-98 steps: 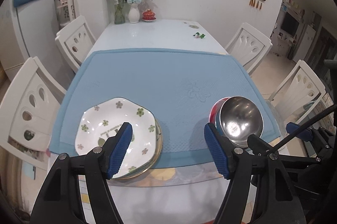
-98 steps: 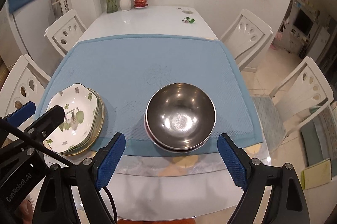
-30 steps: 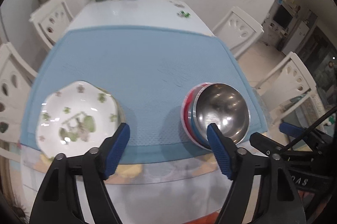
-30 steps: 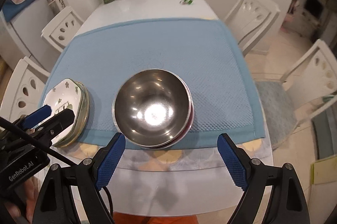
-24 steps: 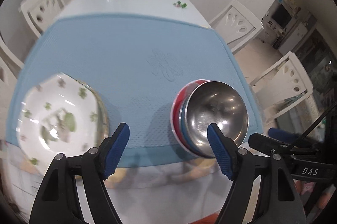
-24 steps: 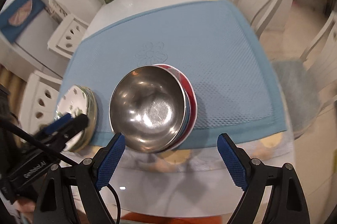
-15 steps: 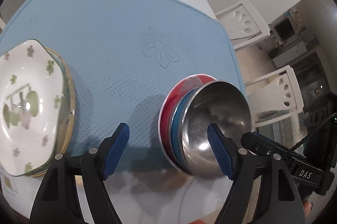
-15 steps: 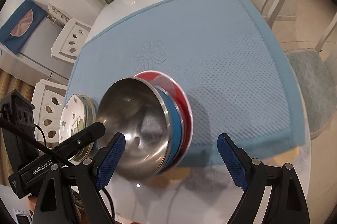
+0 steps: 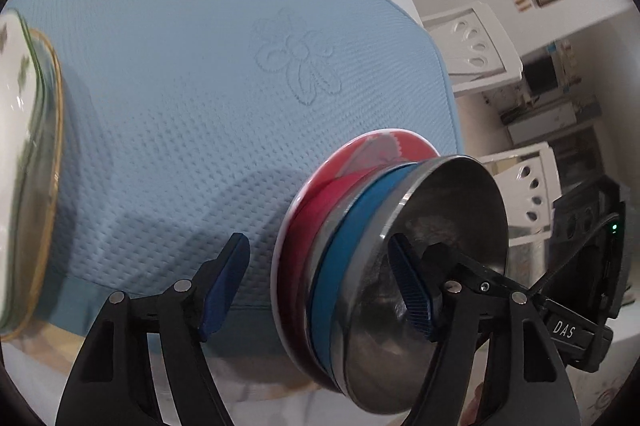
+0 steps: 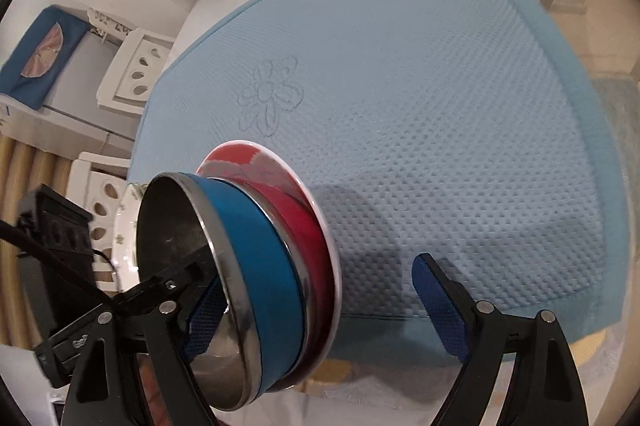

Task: Organize plates and bowls
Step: 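Close both grippers on the rim of the nested bowl stack and lift it, then carry the bowl stack with both grippers over the leaf plate stack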

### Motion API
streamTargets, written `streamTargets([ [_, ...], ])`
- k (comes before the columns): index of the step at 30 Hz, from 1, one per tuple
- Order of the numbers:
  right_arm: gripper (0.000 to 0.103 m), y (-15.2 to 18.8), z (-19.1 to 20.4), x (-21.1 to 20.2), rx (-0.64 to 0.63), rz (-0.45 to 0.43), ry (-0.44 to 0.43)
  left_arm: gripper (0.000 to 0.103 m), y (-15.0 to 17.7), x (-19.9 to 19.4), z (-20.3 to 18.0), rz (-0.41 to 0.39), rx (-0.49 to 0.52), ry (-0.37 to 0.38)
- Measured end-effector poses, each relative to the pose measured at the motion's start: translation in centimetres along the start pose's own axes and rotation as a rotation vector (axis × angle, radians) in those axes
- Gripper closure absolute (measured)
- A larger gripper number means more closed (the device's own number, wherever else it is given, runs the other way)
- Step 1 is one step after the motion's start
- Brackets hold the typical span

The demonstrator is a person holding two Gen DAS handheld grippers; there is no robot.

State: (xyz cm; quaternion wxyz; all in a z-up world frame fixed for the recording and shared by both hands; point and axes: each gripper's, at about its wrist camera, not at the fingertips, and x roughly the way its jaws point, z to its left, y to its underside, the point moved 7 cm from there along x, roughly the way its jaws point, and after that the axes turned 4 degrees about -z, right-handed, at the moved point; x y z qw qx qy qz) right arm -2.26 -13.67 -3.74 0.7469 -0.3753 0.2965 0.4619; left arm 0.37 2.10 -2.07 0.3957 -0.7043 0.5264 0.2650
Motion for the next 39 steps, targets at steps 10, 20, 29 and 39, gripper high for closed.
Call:
streamTargets([
  [10,0.055,0.3,0.6,1.3,0.001,0.034,-0.099,0.048,0.3,0.9,-0.4,-0.001,-0.058,0.033],
  [20,0.055,0.1,1.8,1.7,-0.094,0.026,-0.041,0.054,-0.1,0.9,-1.4,-0.025,-0.031,-0.032],
  [29,0.055,-0.2,2.5,0.9,-0.073,0.072,-0.021,0.054,-0.7,-1.2,-1.4,-0.053,-0.047,-0.055],
  [39,0.055,-1.4,7.1,0.2,-0.041,0.046,-0.014,0.054,-2.6,-5.7,-0.7,-0.119,-0.046,-0.062],
])
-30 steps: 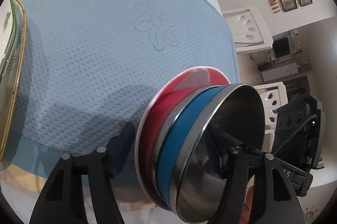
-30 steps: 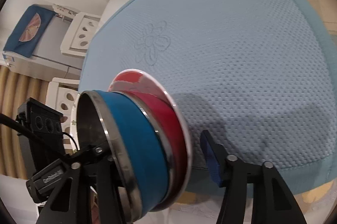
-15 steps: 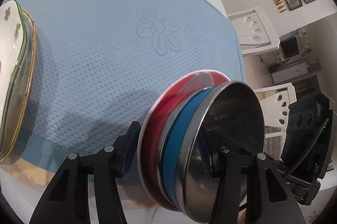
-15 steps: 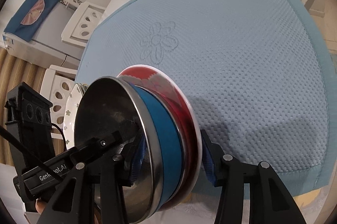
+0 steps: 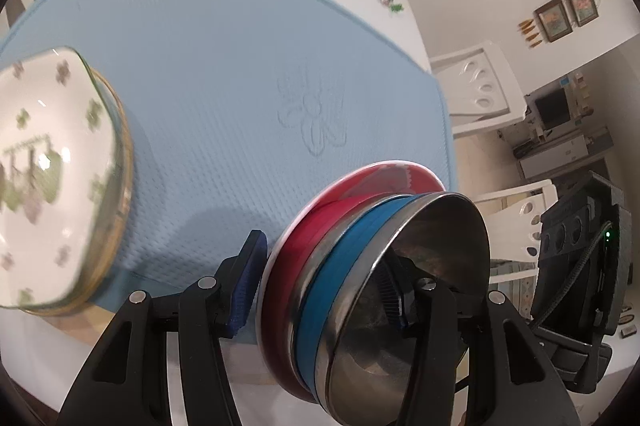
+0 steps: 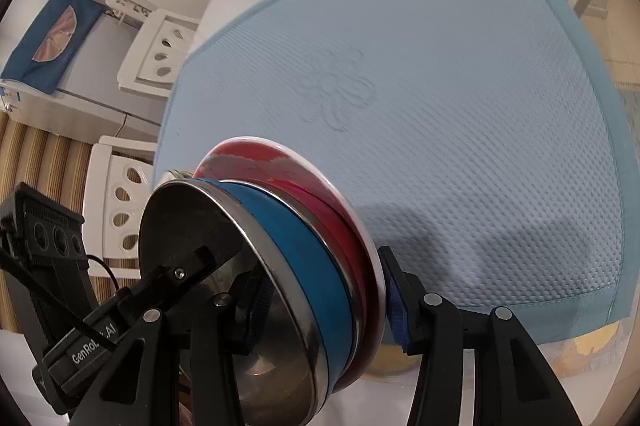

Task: Organize plates and bowls
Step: 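Carry the bowl stack with both grippers over the leaf plate stack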

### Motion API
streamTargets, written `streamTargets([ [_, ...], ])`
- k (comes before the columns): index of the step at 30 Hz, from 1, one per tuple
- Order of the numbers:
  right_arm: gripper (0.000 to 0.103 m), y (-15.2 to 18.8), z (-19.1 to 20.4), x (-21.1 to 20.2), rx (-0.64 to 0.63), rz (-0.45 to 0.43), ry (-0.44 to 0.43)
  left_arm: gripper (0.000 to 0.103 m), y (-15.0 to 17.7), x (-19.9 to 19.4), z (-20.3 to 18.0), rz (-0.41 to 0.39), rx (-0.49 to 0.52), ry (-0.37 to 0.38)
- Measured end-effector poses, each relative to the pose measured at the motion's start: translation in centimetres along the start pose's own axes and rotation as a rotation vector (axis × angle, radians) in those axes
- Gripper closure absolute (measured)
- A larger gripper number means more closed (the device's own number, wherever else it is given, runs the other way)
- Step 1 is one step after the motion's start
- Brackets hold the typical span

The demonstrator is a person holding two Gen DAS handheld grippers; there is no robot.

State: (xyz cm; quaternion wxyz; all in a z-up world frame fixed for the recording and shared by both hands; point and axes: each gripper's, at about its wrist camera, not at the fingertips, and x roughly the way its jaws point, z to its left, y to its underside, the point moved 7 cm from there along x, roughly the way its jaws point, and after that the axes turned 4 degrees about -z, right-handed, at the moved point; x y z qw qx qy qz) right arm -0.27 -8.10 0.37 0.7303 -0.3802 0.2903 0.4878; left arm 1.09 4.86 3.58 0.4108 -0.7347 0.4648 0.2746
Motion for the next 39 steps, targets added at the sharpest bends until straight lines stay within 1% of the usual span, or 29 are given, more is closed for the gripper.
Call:
streamTargets([
  [4,0.055,-0.8,4.1,-0.1,0.004,-0.012,0.008,0.054,-2.1,-2.9,1.2,0.0,0.003,-0.009],
  [7,0.054,-0.9,7.4,0.1,-0.002,-0.026,-0.006,0.054,-3.9,-5.6,2.6,-0.024,0.019,-0.021],
  [11,0.054,-0.8,12.7,1.3,-0.027,-0.034,-0.021,0.054,-6.0,-9.3,5.8,-0.061,0.011,-0.031],
  [13,0.054,-0.5,15.3,2.4,-0.045,-0.033,-0.023,0.054,-6.7,-10.8,7.9,-0.076,-0.002,-0.037],
  [15,0.054,-0.2,17.1,3.5,-0.053,-0.024,-0.025,0.054,-7.3,-11.6,9.5,-0.083,-0.014,-0.042],
  [16,0.054,0.0,18.0,4.1,-0.059,-0.017,-0.025,0.054,-7.5,-12.2,10.8,-0.086,-0.026,-0.048],
  [21,0.054,1.4,21.7,8.0,-0.068,0.033,-0.015,0.054,-7.9,-13.2,15.5,-0.073,-0.06,-0.062],
  [24,0.054,2.0,22.4,10.0,-0.065,0.054,0.012,0.054,-7.9,-12.7,17.4,-0.048,-0.072,-0.054],
  [26,0.054,2.3,22.3,11.0,-0.058,0.072,0.037,0.054,-7.7,-11.9,18.7,-0.018,-0.079,-0.039],
  [29,0.054,2.7,21.8,12.4,-0.038,0.098,0.074,0.054,-7.3,-10.7,19.7,0.026,-0.082,-0.028],
  [33,0.054,3.1,21.4,13.1,-0.011,0.108,0.108,0.054,-6.8,-9.9,20.4,0.062,-0.071,-0.016],
  [39,0.054,3.1,20.7,13.8,0.021,0.108,0.138,0.054,-6.7,-8.7,20.6,0.097,-0.055,0.006],
])
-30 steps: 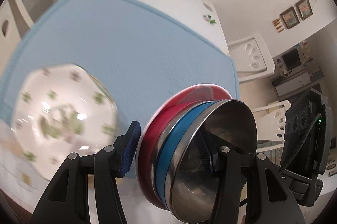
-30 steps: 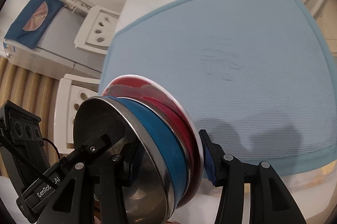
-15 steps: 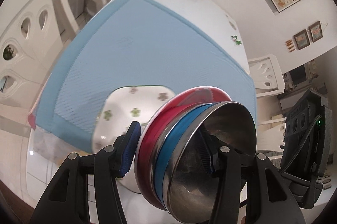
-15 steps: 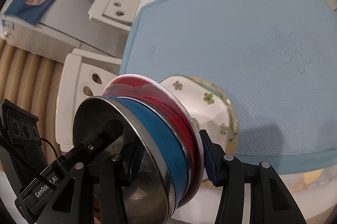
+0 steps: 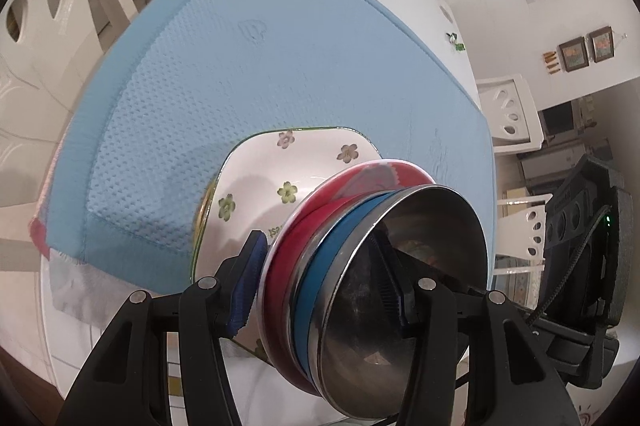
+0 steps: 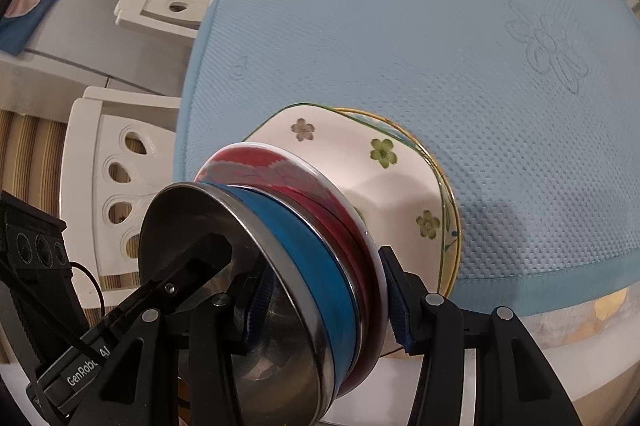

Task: Organize plates and bowls
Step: 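Carry the bowl stack with both grippers over the leaf plate stack, then lower the bowl stack onto the leaf plates and open both grippers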

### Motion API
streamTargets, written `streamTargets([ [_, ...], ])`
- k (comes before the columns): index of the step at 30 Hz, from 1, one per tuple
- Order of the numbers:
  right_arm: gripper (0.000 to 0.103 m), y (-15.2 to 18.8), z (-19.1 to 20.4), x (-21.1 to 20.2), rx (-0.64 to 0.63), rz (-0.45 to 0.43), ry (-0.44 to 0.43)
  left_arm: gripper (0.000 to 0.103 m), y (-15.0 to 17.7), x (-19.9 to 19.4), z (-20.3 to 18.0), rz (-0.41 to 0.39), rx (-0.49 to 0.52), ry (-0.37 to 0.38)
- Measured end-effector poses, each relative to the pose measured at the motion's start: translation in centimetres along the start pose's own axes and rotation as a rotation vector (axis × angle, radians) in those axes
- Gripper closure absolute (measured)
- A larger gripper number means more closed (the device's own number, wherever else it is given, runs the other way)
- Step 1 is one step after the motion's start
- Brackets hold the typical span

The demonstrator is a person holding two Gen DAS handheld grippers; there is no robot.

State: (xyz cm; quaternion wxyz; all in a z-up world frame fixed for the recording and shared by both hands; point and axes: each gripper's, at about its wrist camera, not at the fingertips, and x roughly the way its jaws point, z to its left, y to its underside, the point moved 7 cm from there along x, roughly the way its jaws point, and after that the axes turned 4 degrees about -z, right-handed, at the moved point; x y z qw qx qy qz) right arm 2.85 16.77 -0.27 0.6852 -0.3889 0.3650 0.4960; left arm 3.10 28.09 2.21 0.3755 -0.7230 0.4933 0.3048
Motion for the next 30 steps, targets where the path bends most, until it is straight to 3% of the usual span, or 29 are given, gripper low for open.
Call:
streamTargets([
  [12,0.054,-1.3,-1.1,-0.3,0.039,-0.038,-0.019,0.054,-1.6,-0.4,-0.7,-0.027,0.042,0.028],
  [18,0.054,-2.0,-0.3,-4.1,-0.04,-0.165,-0.034,0.054,-2.2,-2.3,-1.3,-0.091,0.084,0.036],
  [24,0.052,-0.8,1.9,-8.7,-0.163,-0.311,-0.032,0.054,-2.6,-5.4,-3.2,-0.194,0.217,-0.01],
  [26,0.045,0.2,2.8,-10.5,-0.212,-0.385,-0.017,0.054,-2.5,-6.9,-4.0,-0.247,0.273,-0.027],
  [28,0.044,1.1,3.4,-11.8,-0.247,-0.454,0.015,0.051,-2.3,-8.1,-4.6,-0.297,0.317,-0.055],
  [30,0.044,2.4,3.5,-12.8,-0.269,-0.525,0.101,0.051,-2.4,-9.3,-5.0,-0.339,0.352,-0.1],
])
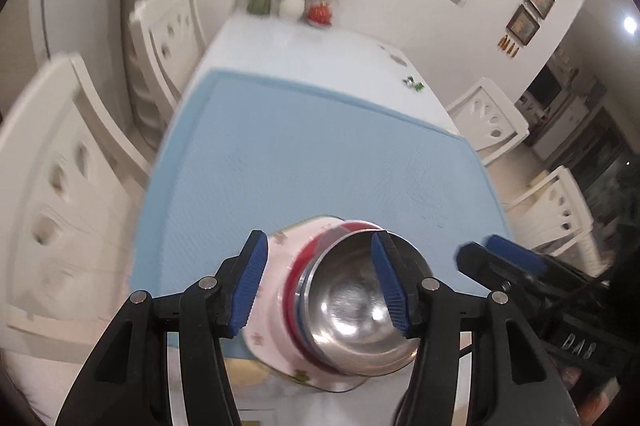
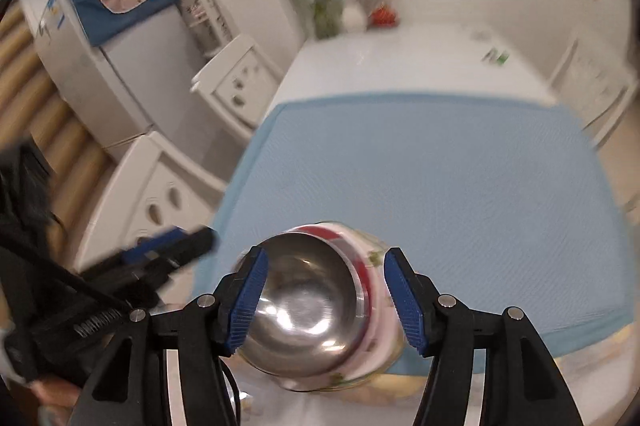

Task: Organize plates and bowls
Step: 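Lower the bowl stack onto the leaf plates and open both grippers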

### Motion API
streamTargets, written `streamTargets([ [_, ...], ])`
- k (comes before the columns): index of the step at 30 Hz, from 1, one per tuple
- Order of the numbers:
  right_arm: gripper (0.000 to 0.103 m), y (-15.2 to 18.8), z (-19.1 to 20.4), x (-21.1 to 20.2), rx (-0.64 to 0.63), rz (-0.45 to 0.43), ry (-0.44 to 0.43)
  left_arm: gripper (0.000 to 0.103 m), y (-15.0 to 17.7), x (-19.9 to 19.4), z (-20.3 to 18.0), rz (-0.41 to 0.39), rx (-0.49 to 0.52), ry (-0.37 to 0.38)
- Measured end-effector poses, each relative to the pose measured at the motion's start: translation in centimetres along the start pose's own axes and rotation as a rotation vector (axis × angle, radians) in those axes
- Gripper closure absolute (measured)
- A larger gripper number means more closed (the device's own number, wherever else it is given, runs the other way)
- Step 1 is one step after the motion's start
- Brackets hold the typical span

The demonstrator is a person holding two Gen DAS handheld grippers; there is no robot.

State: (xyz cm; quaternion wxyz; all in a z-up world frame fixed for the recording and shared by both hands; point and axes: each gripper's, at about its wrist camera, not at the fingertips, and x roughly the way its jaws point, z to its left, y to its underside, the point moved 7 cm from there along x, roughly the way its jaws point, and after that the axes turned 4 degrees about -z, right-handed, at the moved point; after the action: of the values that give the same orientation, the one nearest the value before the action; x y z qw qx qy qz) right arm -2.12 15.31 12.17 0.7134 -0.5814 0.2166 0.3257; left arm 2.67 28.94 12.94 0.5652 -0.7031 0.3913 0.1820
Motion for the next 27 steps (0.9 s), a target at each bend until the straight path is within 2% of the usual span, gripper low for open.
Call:
streamTargets([
  [1,0.044,0.4,0.0,-0.5,-0.006,-0.017,0.034,0.051,-0.2,-0.7,0.1,-0.022,0.013,-0.026],
  [3,0.044,1.1,0.0,-1.3,-0.002,-0.036,0.049,0.051,-0.4,-1.4,0.2,-0.047,0.02,-0.038],
  [6,0.044,1.3,-0.4,-1.6,-0.006,-0.025,0.078,0.051,-0.8,-2.4,-0.2,-0.085,0.022,-0.036],
  [8,0.044,1.5,-0.9,-1.9,-0.001,-0.02,0.102,0.05,-0.9,-2.6,-0.5,-0.1,0.009,-0.01],
  [9,0.044,1.7,-1.2,-2.3,0.004,-0.02,0.114,0.046,-0.8,-2.4,-0.8,-0.096,0.004,0.009],
  [11,0.044,2.4,-1.7,-3.1,0.004,-0.024,0.137,0.046,-0.4,-1.7,-1.2,-0.065,0.012,0.044],
  [15,0.043,2.7,-2.3,-3.8,-0.036,-0.027,0.202,0.046,0.3,-1.3,-1.1,-0.038,-0.032,0.064],
  [19,0.031,3.0,-2.1,-4.2,-0.045,-0.021,0.177,0.046,0.5,-2.3,-1.7,-0.062,-0.044,0.068],
  [27,0.031,3.7,-1.4,-6.3,-0.147,-0.061,0.198,0.044,1.8,-4.2,-4.0,-0.099,-0.048,0.032],
])
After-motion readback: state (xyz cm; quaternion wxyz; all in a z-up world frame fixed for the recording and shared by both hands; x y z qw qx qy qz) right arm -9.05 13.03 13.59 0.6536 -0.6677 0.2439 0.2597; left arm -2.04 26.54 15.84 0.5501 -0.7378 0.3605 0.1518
